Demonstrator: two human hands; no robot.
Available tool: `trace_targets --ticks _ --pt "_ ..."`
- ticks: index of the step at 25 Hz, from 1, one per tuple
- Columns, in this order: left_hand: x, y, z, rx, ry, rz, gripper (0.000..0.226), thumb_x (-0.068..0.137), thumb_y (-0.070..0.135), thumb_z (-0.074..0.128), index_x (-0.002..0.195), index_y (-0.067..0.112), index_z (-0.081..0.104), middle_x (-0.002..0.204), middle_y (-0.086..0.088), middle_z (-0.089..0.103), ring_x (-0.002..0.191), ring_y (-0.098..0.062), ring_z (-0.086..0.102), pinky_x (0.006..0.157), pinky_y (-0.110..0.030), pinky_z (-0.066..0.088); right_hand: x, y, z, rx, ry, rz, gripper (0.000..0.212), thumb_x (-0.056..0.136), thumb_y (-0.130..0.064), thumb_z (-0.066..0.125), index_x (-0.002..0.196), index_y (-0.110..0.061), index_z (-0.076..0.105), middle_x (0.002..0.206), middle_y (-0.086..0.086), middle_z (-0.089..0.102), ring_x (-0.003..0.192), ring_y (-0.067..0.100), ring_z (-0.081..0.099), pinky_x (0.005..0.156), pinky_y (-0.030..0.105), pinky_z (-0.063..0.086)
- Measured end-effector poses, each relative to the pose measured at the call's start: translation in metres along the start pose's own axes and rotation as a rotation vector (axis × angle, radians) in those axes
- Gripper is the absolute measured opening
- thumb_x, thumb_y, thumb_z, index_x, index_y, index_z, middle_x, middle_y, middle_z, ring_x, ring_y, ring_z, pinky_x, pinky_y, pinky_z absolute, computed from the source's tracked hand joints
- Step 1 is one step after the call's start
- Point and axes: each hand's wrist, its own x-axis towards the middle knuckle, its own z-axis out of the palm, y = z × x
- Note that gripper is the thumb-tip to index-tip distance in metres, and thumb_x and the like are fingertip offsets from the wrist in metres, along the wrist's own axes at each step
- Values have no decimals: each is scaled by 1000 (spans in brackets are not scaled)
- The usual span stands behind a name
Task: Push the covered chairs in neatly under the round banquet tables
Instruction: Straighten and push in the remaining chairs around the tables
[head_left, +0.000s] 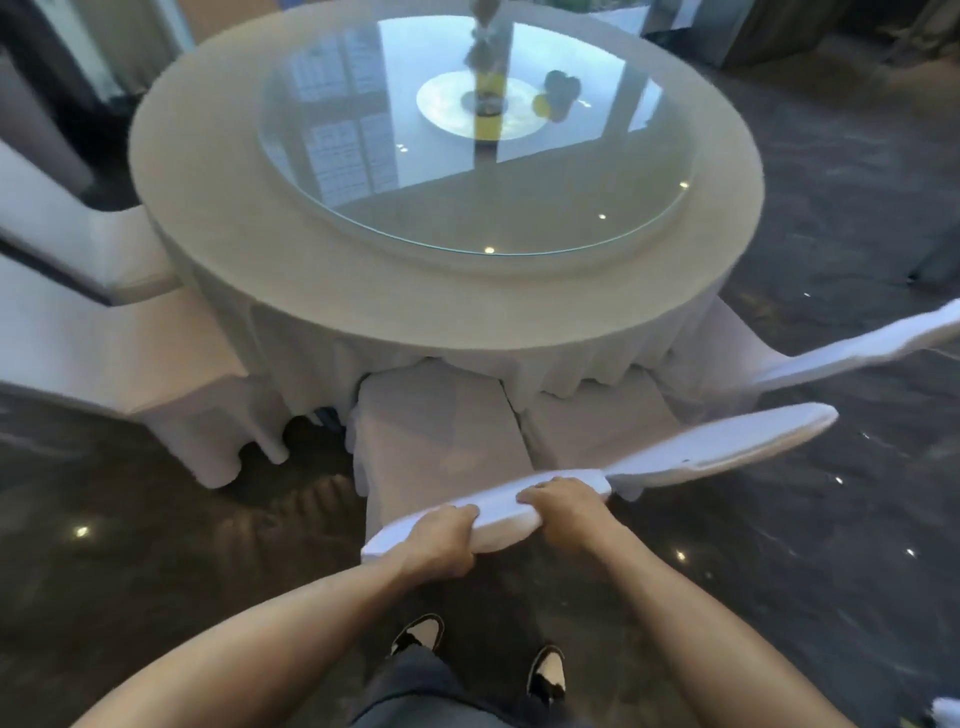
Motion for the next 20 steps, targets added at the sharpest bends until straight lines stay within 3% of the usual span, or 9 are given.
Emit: trace_targets --ticks 3,8,12,17,20 --pt "-6 8 15 -58 168 -84 54 78 24 62 131 30 57 122 -4 66 113 -25 60 95 -34 45 -6 2 1 -36 110 -70 26 80 -25 60 106 -29 62 108 -1 69 104 24 61 86 38 46" --pt "-7 17 29 -49 247 -169 57 79 25 64 135 33 57 125 -5 66 114 -25 60 95 -33 45 -12 9 2 -64 109 -144 18 78 -23 60 97 -24 61 96 1 69 92 24 63 75 36 46" --pt "-3 17 38 6 270 -163 56 80 27 63 135 33 57 124 -2 67 112 -25 60 93 -35 45 -9 16 11 -78 123 -156 20 78 -26 62 97 -24 58 94 0 68 90 25 62 72 37 45" --pt "5 10 39 10 268 -152 57 79 27 63 135 34 56 122 -2 67 111 -25 60 95 -36 45 4 20 10 -23 91 -138 31 74 -24 59 104 -28 62 99 -3 69 94 23 62 79 41 50" --pt "13 9 33 -6 272 -136 58 77 30 62 134 34 57 120 -4 68 107 -27 60 92 -36 46 11 21 4 -54 99 -138 23 74 -25 61 97 -28 63 92 -3 69 89 21 63 76 38 50"
